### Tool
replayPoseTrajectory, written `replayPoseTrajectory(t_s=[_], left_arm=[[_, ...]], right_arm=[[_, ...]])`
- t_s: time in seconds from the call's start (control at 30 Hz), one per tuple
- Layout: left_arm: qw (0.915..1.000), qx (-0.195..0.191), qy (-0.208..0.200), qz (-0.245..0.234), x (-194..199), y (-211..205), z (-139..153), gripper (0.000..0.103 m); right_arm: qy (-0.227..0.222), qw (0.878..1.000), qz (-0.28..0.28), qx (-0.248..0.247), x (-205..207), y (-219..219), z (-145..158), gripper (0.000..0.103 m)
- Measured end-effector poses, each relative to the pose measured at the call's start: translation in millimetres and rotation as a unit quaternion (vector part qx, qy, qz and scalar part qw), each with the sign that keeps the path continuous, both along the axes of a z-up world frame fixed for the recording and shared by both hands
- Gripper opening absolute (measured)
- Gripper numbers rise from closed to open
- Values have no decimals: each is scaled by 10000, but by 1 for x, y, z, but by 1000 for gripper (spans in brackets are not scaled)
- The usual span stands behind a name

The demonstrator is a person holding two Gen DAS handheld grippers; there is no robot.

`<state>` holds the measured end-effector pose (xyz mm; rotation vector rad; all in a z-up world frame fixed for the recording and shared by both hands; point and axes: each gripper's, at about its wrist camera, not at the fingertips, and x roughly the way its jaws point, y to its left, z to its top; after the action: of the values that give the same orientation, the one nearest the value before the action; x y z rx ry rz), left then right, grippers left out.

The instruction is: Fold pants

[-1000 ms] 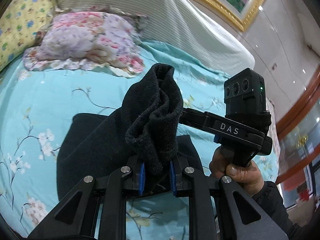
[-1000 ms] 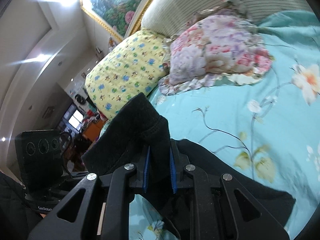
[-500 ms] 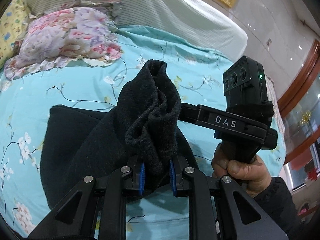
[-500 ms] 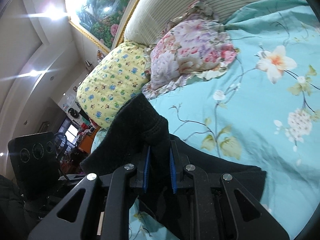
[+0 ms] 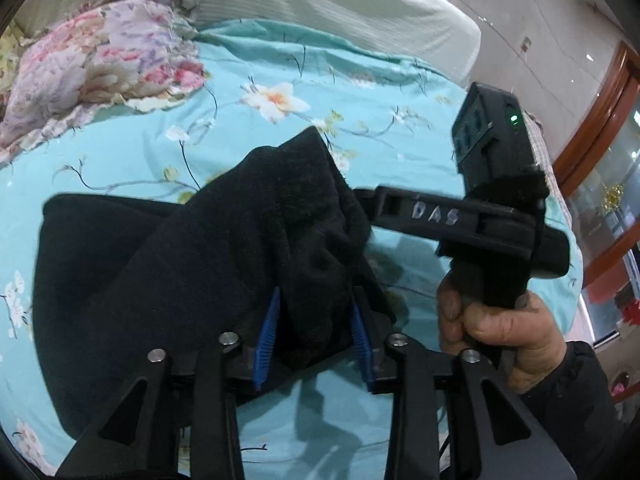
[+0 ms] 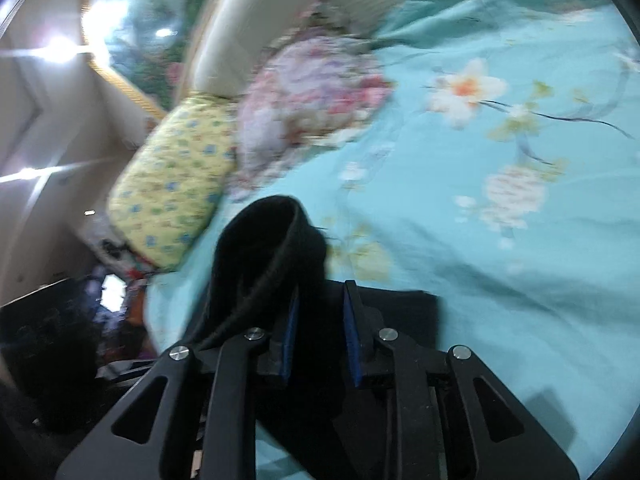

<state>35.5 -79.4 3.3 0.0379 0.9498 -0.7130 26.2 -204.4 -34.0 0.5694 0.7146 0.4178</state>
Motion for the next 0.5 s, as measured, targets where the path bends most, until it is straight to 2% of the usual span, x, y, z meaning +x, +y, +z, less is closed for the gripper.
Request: replayPoseTrajectory(t_s=[0.03,0.1,0.17,0.23,0.3,0.37,0.43,0.5], left_arm=[[10000,-12,29,-33,0,0,-2,37],[9999,-37,21,-92,-2,1,-5,44],[9997,-133,33,-178,-4,3,-4,52],[9994,-245,42,-251,-6,5,-2,57],[9991,-306,40,-306,-9,9,1,62],[9984,-423,78,-369,-13,14,5,62],[9980,-501,80,-373,-16,21,9,66],[9977,-580,73,-329,-18,29,13,70]], right_arm=[[51,9999,-116,-21,-2,-4,-1,25],[45,9995,-315,-37,-8,-9,1,25],[49,9984,-526,-197,-16,-13,6,31],[37,9969,-748,-259,-25,-17,12,56],[9,9954,-923,-263,-33,-19,15,68],[-59,9943,-1049,-182,-43,-22,20,73],[-118,9937,-1112,-63,-51,-23,24,83],[-161,9929,-1178,2,-57,-21,28,87]])
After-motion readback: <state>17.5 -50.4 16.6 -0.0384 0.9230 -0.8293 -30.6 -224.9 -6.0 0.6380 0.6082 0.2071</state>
